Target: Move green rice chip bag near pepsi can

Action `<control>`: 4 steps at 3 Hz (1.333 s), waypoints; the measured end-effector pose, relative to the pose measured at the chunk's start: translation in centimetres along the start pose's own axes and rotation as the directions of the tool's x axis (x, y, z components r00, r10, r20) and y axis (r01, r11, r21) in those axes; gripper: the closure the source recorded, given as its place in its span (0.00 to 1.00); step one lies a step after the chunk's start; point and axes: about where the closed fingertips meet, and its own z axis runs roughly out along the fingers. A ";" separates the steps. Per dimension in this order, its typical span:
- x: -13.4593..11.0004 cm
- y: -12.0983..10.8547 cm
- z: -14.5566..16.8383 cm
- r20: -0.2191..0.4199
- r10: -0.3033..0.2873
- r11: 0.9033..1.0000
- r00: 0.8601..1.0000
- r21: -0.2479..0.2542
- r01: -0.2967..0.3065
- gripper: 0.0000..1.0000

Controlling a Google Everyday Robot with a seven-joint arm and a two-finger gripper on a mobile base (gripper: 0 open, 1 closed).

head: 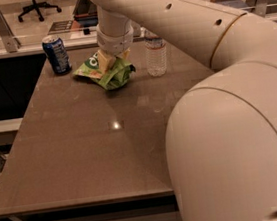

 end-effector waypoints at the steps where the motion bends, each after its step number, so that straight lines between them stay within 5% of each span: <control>1: 0.0 0.1 0.1 -0.002 -0.001 1.000 1.000 -0.001 0.001 0.35; 2: 0.0 0.1 0.0 -0.002 -0.001 1.000 1.000 -0.001 0.001 0.12; 3: 0.0 0.2 0.3 -0.005 -0.002 1.000 1.000 -0.002 0.002 0.00; 4: 0.0 0.2 0.3 -0.005 -0.002 1.000 1.000 -0.002 0.002 0.00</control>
Offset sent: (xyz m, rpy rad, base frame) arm 0.0000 0.0007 -0.0013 -0.0008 0.0020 0.0011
